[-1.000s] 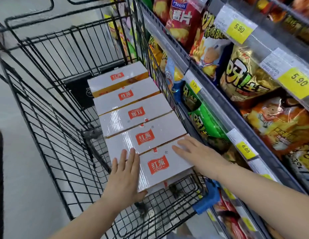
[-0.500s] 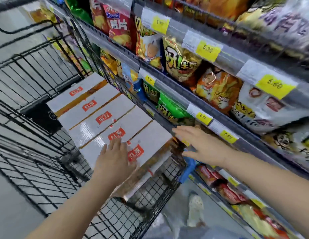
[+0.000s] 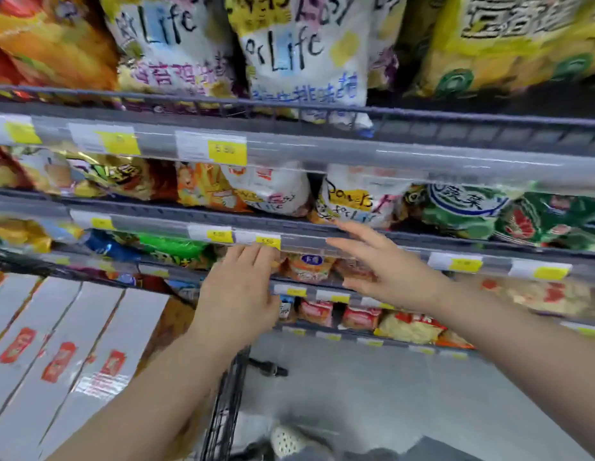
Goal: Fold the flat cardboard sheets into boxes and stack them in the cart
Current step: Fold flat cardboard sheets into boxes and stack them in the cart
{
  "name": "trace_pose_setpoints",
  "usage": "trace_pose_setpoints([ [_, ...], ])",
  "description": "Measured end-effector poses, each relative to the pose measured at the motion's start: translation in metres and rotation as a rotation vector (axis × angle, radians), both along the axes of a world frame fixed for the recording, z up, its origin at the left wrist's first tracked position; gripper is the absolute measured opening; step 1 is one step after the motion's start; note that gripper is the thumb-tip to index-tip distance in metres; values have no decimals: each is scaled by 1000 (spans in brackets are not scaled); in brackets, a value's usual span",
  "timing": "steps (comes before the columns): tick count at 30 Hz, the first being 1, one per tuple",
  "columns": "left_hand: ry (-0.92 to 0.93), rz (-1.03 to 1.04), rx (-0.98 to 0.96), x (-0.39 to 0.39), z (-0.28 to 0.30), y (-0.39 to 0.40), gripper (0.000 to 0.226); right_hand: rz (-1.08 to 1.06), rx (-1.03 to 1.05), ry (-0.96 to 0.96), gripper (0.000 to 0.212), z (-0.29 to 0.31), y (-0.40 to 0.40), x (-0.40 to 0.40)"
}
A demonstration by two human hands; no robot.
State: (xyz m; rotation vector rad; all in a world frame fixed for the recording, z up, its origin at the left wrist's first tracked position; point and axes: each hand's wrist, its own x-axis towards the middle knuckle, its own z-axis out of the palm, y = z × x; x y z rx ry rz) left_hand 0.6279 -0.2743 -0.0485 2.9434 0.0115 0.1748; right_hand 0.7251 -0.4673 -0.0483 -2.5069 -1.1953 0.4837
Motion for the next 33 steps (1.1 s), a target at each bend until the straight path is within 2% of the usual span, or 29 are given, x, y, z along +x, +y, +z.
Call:
trace_pose_setpoints([
  [5, 69, -326, 156, 31, 11, -96, 44, -179, -100, -12, 62, 4, -113, -16],
  [12, 126, -699, 254, 39, 28, -300, 49, -543, -149, -80, 63, 16, -318, -91],
  [15, 96, -829, 235, 30, 41, -394, 53, -697, -123, -89, 64, 28, -405, -134],
  [18, 138, -967, 124, 14, 56, -498, 73, -890, -112, -131, 61, 44, -501, -192],
  [19, 102, -1011, 111, 8, 59, -522, 77, -947, -118, -132, 59, 49, -524, -207],
  [22, 13, -1204, 80, -11, 69, -608, 73, -1154, -88, -129, 56, 62, -596, -263],
  [24, 75, -1264, 66, -21, 71, -648, 81, -1234, -62, -156, 55, 64, -627, -287],
  [27, 127, -1374, 57, -35, 66, -708, 80, -1376, -98, -151, 50, 60, -666, -325],
  [33, 148, -1555, 121, -40, 50, -801, 59, -1585, -125, -55, 44, 44, -718, -360],
])
